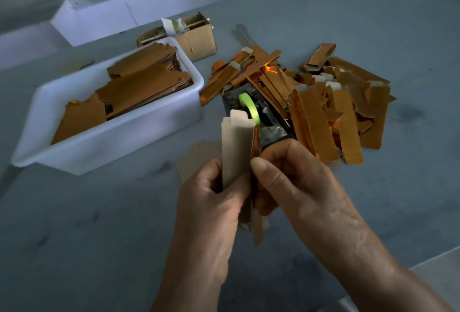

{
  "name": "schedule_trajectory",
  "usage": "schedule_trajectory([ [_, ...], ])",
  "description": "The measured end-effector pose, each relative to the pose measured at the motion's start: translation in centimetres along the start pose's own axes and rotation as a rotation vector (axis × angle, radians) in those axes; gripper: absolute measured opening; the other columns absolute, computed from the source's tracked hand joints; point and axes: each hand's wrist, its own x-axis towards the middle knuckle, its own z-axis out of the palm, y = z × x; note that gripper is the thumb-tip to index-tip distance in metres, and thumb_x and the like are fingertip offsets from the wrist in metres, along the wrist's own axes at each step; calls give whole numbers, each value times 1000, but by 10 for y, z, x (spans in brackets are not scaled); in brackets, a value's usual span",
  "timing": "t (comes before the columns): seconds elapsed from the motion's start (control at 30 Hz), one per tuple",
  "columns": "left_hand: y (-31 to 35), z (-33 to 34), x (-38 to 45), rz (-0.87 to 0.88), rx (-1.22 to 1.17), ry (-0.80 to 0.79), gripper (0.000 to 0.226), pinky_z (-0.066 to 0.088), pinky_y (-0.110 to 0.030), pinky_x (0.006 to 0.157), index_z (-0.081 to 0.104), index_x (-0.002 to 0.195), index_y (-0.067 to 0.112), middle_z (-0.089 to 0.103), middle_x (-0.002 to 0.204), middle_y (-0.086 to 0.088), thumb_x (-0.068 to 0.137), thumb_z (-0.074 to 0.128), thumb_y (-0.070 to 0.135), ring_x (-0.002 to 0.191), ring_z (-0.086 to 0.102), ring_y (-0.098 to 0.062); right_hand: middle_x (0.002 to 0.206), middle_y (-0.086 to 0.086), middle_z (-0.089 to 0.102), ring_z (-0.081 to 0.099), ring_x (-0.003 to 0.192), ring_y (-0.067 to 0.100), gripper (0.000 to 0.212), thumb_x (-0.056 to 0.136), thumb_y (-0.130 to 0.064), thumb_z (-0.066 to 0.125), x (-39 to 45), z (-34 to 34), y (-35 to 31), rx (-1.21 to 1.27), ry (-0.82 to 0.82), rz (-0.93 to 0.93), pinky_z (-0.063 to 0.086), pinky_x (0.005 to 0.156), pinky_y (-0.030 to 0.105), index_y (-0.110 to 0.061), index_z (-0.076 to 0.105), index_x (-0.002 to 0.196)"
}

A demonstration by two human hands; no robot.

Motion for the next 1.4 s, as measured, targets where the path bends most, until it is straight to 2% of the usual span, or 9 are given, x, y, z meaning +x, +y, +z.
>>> schedule_trajectory([
  [0.17, 3, -5, 0, 45, 7, -102, 36, 43, -41, 61, 67, 79, 8, 60, 78, -29, 74, 75, 43, 66, 55, -25, 75, 0, 69, 69, 69, 12, 11, 85, -25, 58, 0, -3, 3, 11, -16, 31, 56, 62, 25, -17, 61, 92],
  [0.43, -4, -10, -1, 87, 82, -130, 14, 53, -45, 78, 75, 86, 24, 74, 80, -5, 86, 62, 27, 78, 70, -23, 69, -8, 65, 63, 64, -1, 12, 76, -38, 64, 2, -5, 3, -190, 102, 49, 48, 53, 9, -28, 58, 82],
  [0.6, 0, -14, -3, 13, 14, -290, 23, 49, -16, 73, 76, 97, 27, 76, 91, 2, 78, 63, 33, 87, 70, -8, 76, -5, 67, 65, 75, 2, 27, 68, -48, 64, 2, -9, 6, -90, 58, 177, 54, 68, 20, -30, 60, 88],
  [0.7, -5, -11, -2, 16, 57, -188, 18, 47, -15, 59, 75, 88, 28, 75, 80, 2, 72, 68, 33, 71, 68, -7, 80, 1, 71, 68, 79, 14, 12, 78, -30, 64, 1, -9, 8, 63, -8, 223, 55, 80, 36, -24, 68, 87],
  [0.8, -7, -9, -1, 47, 72, -34, 19, 52, -27, 60, 73, 80, 26, 73, 75, -3, 64, 73, 35, 69, 70, -19, 81, 3, 71, 69, 78, 13, 10, 80, -27, 62, 1, -8, 10, 93, 12, 205, 55, 76, 30, -22, 67, 87],
  [0.97, -10, -2, -4, 253, 285, 190, 9, 46, -7, 56, 74, 76, 34, 69, 77, 6, 70, 77, 29, 71, 65, -2, 80, 7, 71, 70, 77, 18, 9, 82, -22, 61, 4, -3, 14, 142, 75, 181, 57, 73, 32, -19, 66, 89],
  [1.13, -11, 7, -7, 452, 478, 285, 26, 48, -11, 60, 66, 79, 44, 56, 85, 9, 77, 75, 19, 73, 59, -4, 77, 12, 69, 69, 76, 25, 5, 82, -19, 64, 4, 0, 17, 160, 131, 172, 59, 69, 32, -17, 67, 86],
  [1.3, -13, 16, -11, 643, 944, 258, 33, 48, -23, 57, 75, 98, 8, 61, 83, -5, 66, 81, 3, 71, 63, -18, 72, 13, 66, 66, 75, 30, 3, 79, -21, 66, 4, 4, 14, 167, 167, 143, 59, 70, 36, -20, 68, 80],
  [1.4, -8, 24, -14, 570, 942, 211, 26, 44, -17, 56, 70, 103, 0, 58, 81, 0, 80, 65, 9, 73, 57, -9, 74, 15, 65, 66, 77, 32, 5, 80, -23, 66, 4, 5, 12, 164, 167, 145, 58, 73, 44, -19, 67, 80],
])
